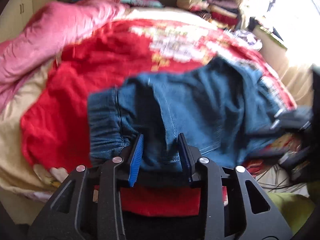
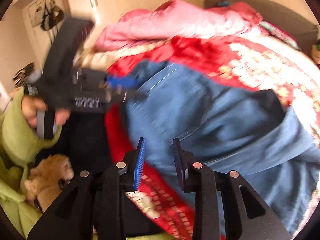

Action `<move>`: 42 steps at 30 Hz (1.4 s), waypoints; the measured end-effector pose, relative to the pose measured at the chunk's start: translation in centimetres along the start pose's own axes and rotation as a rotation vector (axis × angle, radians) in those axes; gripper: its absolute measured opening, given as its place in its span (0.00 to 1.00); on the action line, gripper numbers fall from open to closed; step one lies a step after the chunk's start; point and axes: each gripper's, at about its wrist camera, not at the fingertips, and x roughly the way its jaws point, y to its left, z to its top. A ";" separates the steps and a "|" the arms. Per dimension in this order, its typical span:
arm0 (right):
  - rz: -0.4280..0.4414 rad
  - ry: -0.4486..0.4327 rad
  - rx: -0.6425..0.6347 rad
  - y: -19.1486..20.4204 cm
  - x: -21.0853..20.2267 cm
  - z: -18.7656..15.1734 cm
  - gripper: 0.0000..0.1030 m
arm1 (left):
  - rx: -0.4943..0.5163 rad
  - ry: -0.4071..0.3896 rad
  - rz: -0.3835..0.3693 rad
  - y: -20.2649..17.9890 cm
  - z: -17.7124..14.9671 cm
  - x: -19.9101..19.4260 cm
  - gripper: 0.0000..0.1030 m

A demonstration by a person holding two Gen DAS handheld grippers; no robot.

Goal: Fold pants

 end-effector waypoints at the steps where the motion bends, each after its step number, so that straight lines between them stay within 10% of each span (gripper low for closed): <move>1: -0.018 0.006 0.005 -0.3 0.3 0.1 0.26 | -0.003 0.013 0.009 0.1 -0.3 0.7 0.26; 11: -0.083 0.156 0.062 -1.6 5.2 -0.5 0.29 | 0.008 0.012 0.019 -0.1 -1.0 1.1 0.26; 31: -0.291 -0.101 0.297 -10.0 -5.9 0.1 0.57 | 0.013 -0.082 -0.098 -4.1 1.0 -3.8 0.49; 42: -0.380 -0.113 0.390 -17.1 -5.7 3.2 0.64 | 0.079 0.039 -0.269 -10.2 3.2 1.8 0.49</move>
